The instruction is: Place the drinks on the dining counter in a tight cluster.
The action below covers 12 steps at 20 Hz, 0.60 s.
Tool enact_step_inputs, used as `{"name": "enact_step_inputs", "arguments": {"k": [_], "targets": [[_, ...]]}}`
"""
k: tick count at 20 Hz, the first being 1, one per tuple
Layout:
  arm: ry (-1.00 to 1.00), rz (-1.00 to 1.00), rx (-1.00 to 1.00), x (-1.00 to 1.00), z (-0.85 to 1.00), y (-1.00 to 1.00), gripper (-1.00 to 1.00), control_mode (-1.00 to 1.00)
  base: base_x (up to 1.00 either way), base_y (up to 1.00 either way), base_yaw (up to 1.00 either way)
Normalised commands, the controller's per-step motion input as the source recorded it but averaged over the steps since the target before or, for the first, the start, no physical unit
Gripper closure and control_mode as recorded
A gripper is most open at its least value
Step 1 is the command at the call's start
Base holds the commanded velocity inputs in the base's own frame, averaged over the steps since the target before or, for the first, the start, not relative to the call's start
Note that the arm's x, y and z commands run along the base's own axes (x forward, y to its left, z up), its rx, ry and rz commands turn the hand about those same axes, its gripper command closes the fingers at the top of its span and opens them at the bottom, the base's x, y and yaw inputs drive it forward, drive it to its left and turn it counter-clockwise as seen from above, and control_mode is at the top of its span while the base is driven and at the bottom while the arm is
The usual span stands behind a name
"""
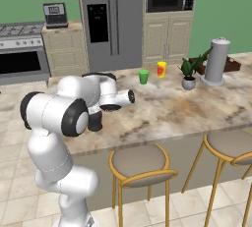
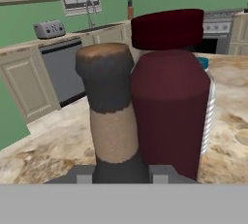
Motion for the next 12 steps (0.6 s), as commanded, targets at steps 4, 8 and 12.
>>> {"name": "enact_step_inputs", "arguments": {"k": [4,8,12], "targets": [[0.0,0.0,0.0,0.0,0.0,0.0,-1.0,-1.0,0.0,0.0,0.0],[0.0,0.0,0.0,0.0,0.0,0.0,-1.0,-1.0,0.0,0.0,0.0],[0.04,0.0,0.0,0.0,0.0,0.0,-1.0,-1.0,0.0,0.0,0.0]]}}
